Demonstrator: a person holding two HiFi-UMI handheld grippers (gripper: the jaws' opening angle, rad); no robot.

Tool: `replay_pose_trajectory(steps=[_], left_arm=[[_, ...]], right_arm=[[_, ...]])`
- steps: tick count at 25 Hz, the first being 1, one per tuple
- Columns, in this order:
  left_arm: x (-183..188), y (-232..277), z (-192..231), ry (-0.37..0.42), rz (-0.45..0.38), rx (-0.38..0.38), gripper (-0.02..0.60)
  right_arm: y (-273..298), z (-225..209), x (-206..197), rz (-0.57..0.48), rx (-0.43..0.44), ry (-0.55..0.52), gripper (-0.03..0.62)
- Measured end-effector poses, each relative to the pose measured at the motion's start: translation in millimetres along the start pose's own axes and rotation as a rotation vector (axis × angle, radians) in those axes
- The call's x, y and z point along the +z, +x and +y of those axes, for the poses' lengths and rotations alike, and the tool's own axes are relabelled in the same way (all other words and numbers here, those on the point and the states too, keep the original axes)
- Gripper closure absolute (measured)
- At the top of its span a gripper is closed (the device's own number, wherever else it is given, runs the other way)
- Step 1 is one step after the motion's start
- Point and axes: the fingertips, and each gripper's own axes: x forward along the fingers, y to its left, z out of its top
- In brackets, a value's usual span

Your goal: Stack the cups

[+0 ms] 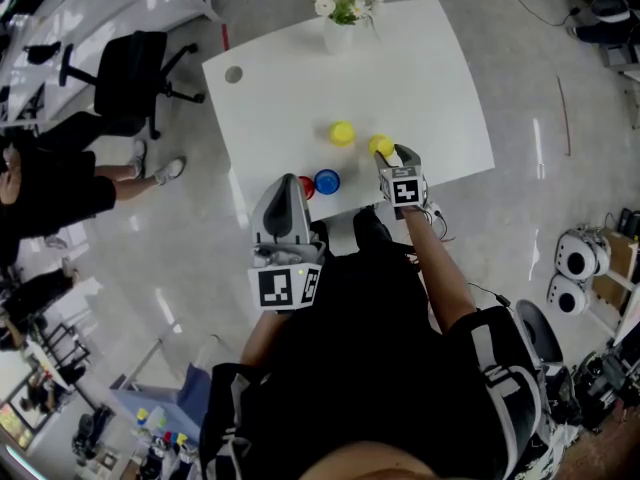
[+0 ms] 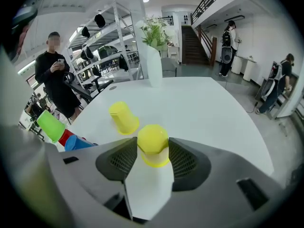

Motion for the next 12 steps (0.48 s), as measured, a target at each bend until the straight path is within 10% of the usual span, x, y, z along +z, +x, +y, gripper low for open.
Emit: replay_pose_trajectory(steps=[12], left_arm=[[1.5,-13.7,3.6,-0.002,-0.016,0.004,0.561]], right_arm=[[-15.1,9.6,3.8,-0.008,0.009,-0.025,0.374]])
